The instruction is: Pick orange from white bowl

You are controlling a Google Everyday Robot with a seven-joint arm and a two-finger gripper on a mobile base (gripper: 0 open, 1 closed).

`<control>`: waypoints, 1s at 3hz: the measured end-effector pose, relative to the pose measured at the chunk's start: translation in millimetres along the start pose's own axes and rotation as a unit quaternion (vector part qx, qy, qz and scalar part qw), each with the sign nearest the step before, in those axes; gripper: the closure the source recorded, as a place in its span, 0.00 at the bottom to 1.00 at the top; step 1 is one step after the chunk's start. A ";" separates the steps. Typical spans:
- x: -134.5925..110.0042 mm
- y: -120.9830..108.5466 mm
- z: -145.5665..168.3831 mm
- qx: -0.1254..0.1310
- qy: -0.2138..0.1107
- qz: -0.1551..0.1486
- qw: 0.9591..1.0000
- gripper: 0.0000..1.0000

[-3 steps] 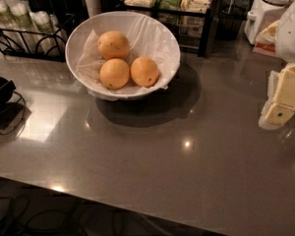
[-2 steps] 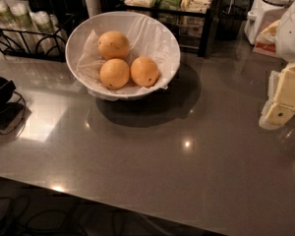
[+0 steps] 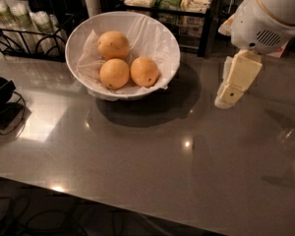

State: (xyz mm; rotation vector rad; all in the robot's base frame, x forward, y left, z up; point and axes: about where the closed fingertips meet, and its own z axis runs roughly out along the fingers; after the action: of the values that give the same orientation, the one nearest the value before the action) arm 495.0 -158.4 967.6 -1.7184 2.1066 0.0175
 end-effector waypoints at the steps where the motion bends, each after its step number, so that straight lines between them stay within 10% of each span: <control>1: -0.1 0.0 0.1 0.000 0.000 0.000 1.000 0.00; 3: -24.2 -17.1 25.1 0.002 -0.055 0.017 0.998 0.00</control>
Offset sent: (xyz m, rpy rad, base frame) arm 0.0114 0.0087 -0.0082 0.0732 -0.0025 -0.0188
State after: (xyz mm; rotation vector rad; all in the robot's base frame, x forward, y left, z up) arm 522.4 -133.1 956.9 -1.6399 2.0535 0.1155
